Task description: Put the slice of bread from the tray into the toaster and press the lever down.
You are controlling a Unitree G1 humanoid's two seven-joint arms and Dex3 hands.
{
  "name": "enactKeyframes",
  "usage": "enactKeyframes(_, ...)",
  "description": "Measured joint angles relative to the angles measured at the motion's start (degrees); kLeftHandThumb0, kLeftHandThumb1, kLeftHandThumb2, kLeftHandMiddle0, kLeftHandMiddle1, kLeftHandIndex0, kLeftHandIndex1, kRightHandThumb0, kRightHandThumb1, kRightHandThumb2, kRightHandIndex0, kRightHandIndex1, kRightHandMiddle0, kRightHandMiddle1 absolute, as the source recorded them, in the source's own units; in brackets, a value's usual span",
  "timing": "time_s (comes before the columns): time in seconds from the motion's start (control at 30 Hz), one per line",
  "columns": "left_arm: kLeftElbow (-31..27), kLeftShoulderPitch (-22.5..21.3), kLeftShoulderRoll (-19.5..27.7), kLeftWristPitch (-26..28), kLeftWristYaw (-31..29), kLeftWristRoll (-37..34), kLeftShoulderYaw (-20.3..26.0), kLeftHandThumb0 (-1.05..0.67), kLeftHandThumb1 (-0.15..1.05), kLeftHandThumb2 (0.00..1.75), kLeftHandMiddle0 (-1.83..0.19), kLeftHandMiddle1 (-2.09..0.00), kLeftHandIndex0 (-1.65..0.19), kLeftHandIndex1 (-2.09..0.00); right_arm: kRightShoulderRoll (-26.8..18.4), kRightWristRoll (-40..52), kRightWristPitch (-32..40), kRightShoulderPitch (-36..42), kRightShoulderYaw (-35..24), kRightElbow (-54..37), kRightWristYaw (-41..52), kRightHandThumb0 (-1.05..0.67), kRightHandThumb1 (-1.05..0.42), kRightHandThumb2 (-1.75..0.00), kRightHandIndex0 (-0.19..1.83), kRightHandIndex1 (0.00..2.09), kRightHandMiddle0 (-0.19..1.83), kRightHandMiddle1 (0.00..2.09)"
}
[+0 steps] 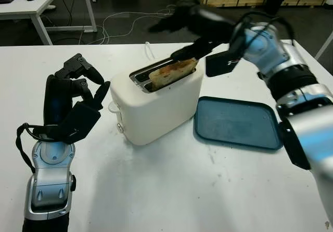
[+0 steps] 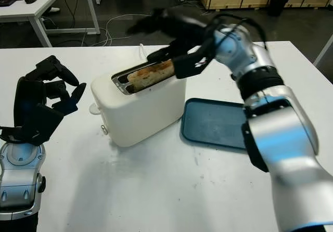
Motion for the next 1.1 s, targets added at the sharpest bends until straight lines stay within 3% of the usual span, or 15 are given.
enactKeyframes(0.17,0.02,0.0,0.13,0.0,-0.2,-0.04,0.0,-0.4,0.92,1.01,-1.1,-1.75,-0.63,-1.75,-4.4,-13.56,2.69,4.04,4.78,-2.12,-23.06,-0.44,-0.92,-0.08,0.6,0.69,0.81,0.11)
enactKeyframes(0.27,0.18,-0.29,0.78,0.0,-0.8,-0.03,-0.01,-0.38,0.92,1.01,-1.1,-1.75,-0.65,-1.75,-6.48,-18.54,4.09,8.82,6.54,-3.47,-37.14,-0.41,-0.92,-0.13,0.65,0.65,0.85,0.09)
enactKeyframes(0.33,0.55,-1.27,1.98,0.0,-1.4,-0.01,0.07,-0.38,0.92,1.0,-1.11,-1.75,-0.65,-1.75,-6.83,-15.91,3.32,15.43,4.7,-4.8,-41.01,-0.39,-0.92,-0.14,0.71,0.69,0.88,0.09)
enactKeyframes(0.43,0.6,-1.94,2.84,-0.01,-1.78,-0.01,0.11,-0.35,0.92,0.98,-1.1,-1.75,-0.65,-1.75,-6.1,-3.65,0.88,25.58,0.42,-6.81,-33.03,-0.34,-0.92,-0.2,0.74,0.95,0.97,0.1)
enactKeyframes(0.5,0.61,-2.03,2.94,-0.01,-1.97,0.0,0.02,-0.33,0.88,0.99,-1.08,-1.75,-0.66,-1.75,-5.32,5.03,0.44,30.95,-2.16,-9.43,-26.35,-0.37,-0.92,-0.23,0.79,1.0,1.02,0.12)
enactKeyframes(0.6,0.82,-2.04,4.15,-0.6,-2.63,0.09,-0.01,-0.24,0.75,1.09,-1.09,-1.75,-0.68,-1.75,-3.05,18.86,2.53,40.23,-6.23,-19.89,-17.7,-0.38,-0.92,-0.3,0.87,0.99,1.07,0.14)
enactKeyframes(0.7,0.98,-2.06,6.61,-2.72,-3.66,0.16,0.01,-0.13,0.62,1.08,-1.12,-1.75,-0.66,-1.7,0.84,29.7,8.43,50.28,-10.18,-33.96,-13.97,-0.35,-0.92,-0.34,0.84,1.15,1.09,0.21)
enactKeyframes(0.73,1.01,-2.07,7.6,-3.71,-4.19,0.36,0.0,-0.08,0.57,1.06,-1.12,-1.75,-0.67,-1.65,2.5,32.84,11.23,53.7,-11.75,-38.94,-13.4,-0.37,-0.92,-0.35,0.83,1.23,1.07,0.31)
enactKeyframes(0.8,1.03,-2.18,9.83,-5.96,-5.45,0.93,0.0,0.02,0.49,0.99,-1.11,-1.75,-0.71,-1.47,6.1,38.12,17.05,59.72,-15.23,-47.56,-12.89,-0.38,-0.92,-0.39,0.84,1.45,0.87,0.94)
enactKeyframes(0.9,1.04,-2.37,12.47,-7.99,-8.23,0.84,-0.01,0.08,0.44,0.91,-1.11,-1.75,-0.79,-1.18,9.08,42.06,22.45,63.56,-18.66,-53.46,-11.12,-0.4,-0.92,-0.45,0.93,1.7,0.78,1.43)
enactKeyframes(0.97,0.94,-2.37,14.49,-9.16,-10.61,0.54,0.01,0.08,0.41,0.91,-1.09,-1.73,-0.87,-0.99,10.14,44.3,25.6,63.88,-20.4,-56.01,-9.05,-0.41,-0.92,-0.48,0.97,1.73,0.78,1.53)
enactKeyframes(1.1,0.4,-2.36,18.31,-10.9,-14.59,0.11,0.44,0.09,0.39,0.88,-1.12,-1.59,-1.04,-0.64,11.17,47.2,29.95,63.74,-23.26,-59.44,-4.89,-0.39,-0.92,-0.49,0.94,1.74,0.78,1.53)
